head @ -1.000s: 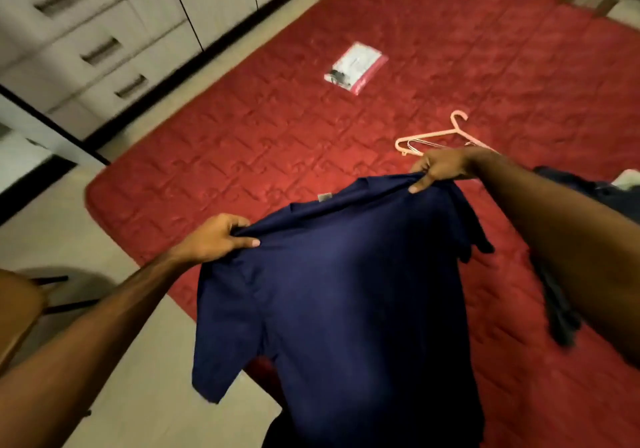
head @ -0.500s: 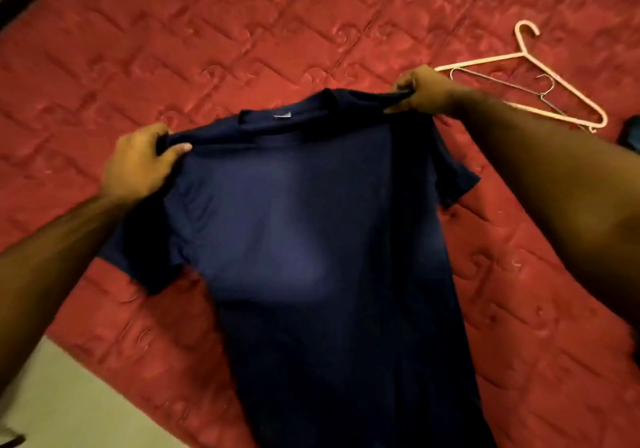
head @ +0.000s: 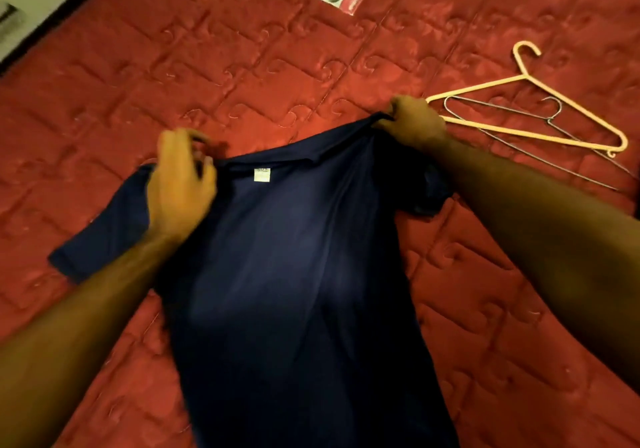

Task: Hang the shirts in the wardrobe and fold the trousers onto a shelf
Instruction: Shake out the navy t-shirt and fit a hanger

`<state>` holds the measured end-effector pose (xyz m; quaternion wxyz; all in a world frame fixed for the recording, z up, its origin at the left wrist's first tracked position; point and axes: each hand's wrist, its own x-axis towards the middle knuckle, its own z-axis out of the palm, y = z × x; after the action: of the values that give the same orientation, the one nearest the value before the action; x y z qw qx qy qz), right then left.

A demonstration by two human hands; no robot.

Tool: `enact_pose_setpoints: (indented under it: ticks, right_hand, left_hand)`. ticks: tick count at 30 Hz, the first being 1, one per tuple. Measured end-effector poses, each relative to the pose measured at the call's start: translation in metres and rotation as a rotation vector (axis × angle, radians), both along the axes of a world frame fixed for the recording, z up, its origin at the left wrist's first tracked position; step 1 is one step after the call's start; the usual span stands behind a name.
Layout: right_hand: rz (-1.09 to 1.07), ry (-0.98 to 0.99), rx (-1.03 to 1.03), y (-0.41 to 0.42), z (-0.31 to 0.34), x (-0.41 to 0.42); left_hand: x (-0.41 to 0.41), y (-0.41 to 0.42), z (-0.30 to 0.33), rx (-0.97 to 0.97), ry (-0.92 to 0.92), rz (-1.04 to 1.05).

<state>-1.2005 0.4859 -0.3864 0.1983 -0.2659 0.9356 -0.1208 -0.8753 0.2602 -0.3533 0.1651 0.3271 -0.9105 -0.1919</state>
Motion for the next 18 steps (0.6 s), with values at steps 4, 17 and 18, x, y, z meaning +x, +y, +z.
enact_pose_setpoints:
  ticks: [4,17,18]
  right_hand:
    - [0.071,0.018,-0.002,0.003,-0.003,-0.013]
    - [0.245,0.481,-0.142,0.031,0.011,0.020]
    - [0.340,0.477,-0.246,0.038,0.008,0.043]
  left_hand:
    - [-0.030,0.064,-0.014,0.169,-0.052,-0.451]
    - [-0.121,0.047,-0.046,-0.276,-0.489,-0.381]
    - [-0.130,0.043,-0.045,-0.277,-0.514,-0.363]
